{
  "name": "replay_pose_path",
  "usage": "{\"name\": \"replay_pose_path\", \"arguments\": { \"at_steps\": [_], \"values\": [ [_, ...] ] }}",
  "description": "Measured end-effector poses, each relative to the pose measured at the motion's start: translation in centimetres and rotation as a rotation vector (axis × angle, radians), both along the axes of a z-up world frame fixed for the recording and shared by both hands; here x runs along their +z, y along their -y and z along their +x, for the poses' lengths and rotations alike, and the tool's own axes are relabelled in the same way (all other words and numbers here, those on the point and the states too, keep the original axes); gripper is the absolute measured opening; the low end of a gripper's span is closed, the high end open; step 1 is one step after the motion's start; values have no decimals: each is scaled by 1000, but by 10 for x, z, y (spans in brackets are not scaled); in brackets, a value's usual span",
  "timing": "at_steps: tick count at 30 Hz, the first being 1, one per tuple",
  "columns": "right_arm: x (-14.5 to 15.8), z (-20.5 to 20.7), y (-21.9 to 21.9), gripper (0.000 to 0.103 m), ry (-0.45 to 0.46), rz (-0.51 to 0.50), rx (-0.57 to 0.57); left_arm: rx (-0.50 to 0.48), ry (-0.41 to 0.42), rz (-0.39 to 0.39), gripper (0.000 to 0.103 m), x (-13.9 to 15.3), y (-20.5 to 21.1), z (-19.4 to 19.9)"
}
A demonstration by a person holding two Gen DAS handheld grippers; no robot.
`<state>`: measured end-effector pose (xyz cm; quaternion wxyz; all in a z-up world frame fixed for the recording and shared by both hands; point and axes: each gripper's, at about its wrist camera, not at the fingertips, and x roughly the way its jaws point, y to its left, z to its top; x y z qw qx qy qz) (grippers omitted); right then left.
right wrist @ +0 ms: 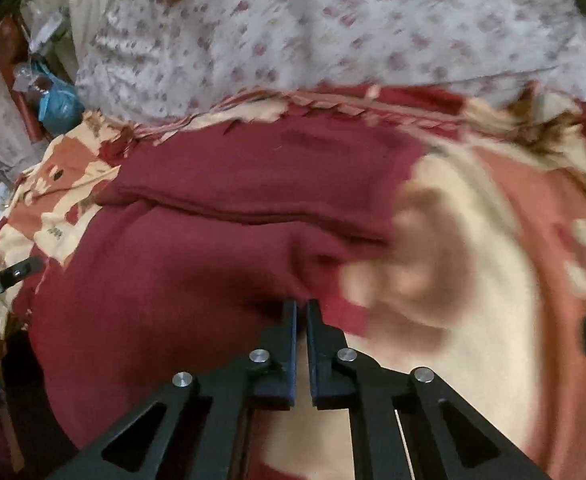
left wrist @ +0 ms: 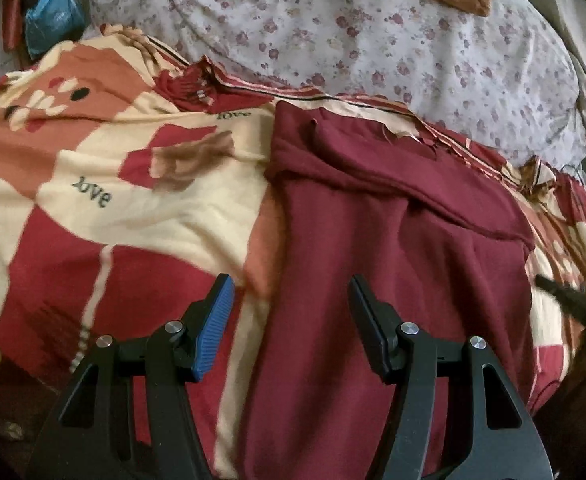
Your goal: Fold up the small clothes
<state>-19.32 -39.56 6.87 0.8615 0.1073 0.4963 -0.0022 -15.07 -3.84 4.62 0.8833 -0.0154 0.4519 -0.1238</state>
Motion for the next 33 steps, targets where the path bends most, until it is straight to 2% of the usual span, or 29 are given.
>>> {"name": "replay_pose_path", "arguments": {
  "at_steps": [2,6,8,9,10,11,12,13,14,16,19,22,25,27,29,30,31,33],
  "values": [
    [3,-9,15,0,-2,4,-40,-1,1,18,59,-3,-1,-5],
    [3,-20,16,1,-8,123,-8,8,-35,7,59,-14,-2,-8],
    [9,-23,7,15,16,147,32,9,-44,0,59,-17,-3,-10],
    [9,-21,2,44,16,135,38,9,-47,-2,59,-18,-2,-12],
    [7,-18,-3,55,18,115,30,8,-49,-4,59,-18,-1,-14],
    [1,-12,-9,55,21,105,16,5,-50,-7,59,-17,0,-16],
    [-4,-7,-12,47,8,111,13,1,-50,-8,59,-17,0,-19],
    [-14,0,-15,24,-19,138,11,-6,-49,-4,59,-16,1,-22],
    [-23,5,-18,15,-42,167,11,-14,-46,4,59,-15,1,-26],
    [-19,0,-26,6,-31,120,45,-23,-35,27,59,-12,-2,-33],
    [1,-15,-23,6,5,22,46,-25,-26,41,59,-11,-9,-42],
    [-3,-20,-13,5,-15,54,23,-25,-39,52,59,-18,-12,-47],
    [1,-31,-16,5,-16,50,46,-21,-47,72,59,-23,-16,-52],
    [6,-42,-13,7,-28,102,69,-12,-58,71,59,-26,-22,-54],
    [12,-60,-14,23,-38,175,120,-1,-85,45,59,-30,-31,-55],
    [13,-66,-16,44,-45,199,140,0,-105,28,59,-32,-33,-55],
    [13,-76,-20,54,-59,233,168,-5,-127,8,59,-35,-36,-56],
    [9,-89,-27,54,-94,275,224,-35,-165,-26,59,-40,-37,-59]
  ]
}}
